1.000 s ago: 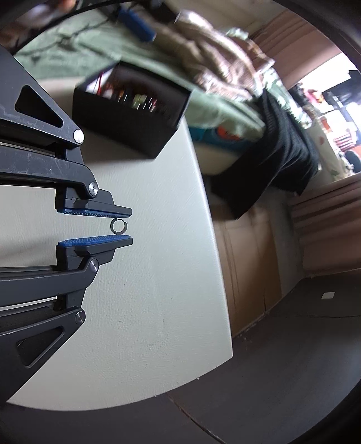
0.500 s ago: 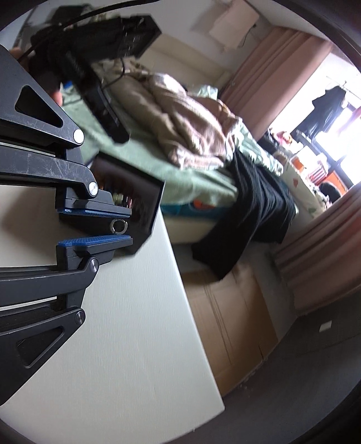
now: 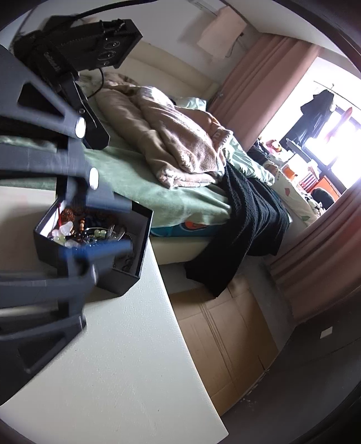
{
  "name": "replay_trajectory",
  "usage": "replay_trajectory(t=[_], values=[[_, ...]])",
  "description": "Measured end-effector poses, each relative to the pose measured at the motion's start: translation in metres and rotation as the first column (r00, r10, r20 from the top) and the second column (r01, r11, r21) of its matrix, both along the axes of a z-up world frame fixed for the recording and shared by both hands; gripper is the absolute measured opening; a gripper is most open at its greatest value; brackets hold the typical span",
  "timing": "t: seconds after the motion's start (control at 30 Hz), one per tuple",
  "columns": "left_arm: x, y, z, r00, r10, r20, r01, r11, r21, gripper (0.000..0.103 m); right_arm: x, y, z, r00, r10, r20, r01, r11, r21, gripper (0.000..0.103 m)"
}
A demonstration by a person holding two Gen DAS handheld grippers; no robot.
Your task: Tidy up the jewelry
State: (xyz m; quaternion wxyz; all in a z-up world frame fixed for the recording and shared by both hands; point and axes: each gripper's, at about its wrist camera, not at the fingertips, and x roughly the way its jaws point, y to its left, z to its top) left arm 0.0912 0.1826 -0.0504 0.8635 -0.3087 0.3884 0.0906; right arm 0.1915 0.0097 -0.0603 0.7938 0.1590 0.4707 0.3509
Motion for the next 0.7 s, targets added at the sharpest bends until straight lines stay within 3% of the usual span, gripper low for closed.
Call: replay_trajectory(t=[0.03,0.13,0.27,0.4,0.47,0.7], values=[[0.000,-0.001,0.000,1.000,-0.002,-0.001,0.002,1.000,0.002,0.088,0.000,-0.004,0.001,1.000,-0.011,0.007,0.011,1.000,-0.003,0.053],[0.001,-0.006,0.000,1.000,-0.011,-0.006,0.011,1.000,0.010,0.088,0.002,-0.012,0.004,1.000,-0.015,-0.004,0.015,1.000,-0.004,0.054],[0.002,-0.013,0.001,1.000,-0.017,-0.009,0.018,1.000,0.026,0.091,0.000,-0.023,0.007,1.000,-0.025,0.005,0.025,0.999,-0.035,0.079],[0.001,-0.023,0.002,0.999,-0.026,-0.019,0.027,0.998,0.050,0.095,-0.001,-0.039,0.008,0.999,-0.044,-0.011,0.043,0.997,-0.062,0.082],[0.001,-0.028,0.003,0.999,-0.034,-0.021,0.036,0.997,0.063,0.096,-0.001,-0.048,0.011,0.998,-0.054,-0.013,0.053,0.996,-0.075,0.093],[-0.002,-0.053,0.009,0.998,-0.061,-0.030,0.065,0.986,0.153,0.102,-0.005,-0.076,0.023,0.997,-0.073,0.011,0.074,0.993,-0.092,0.102]])
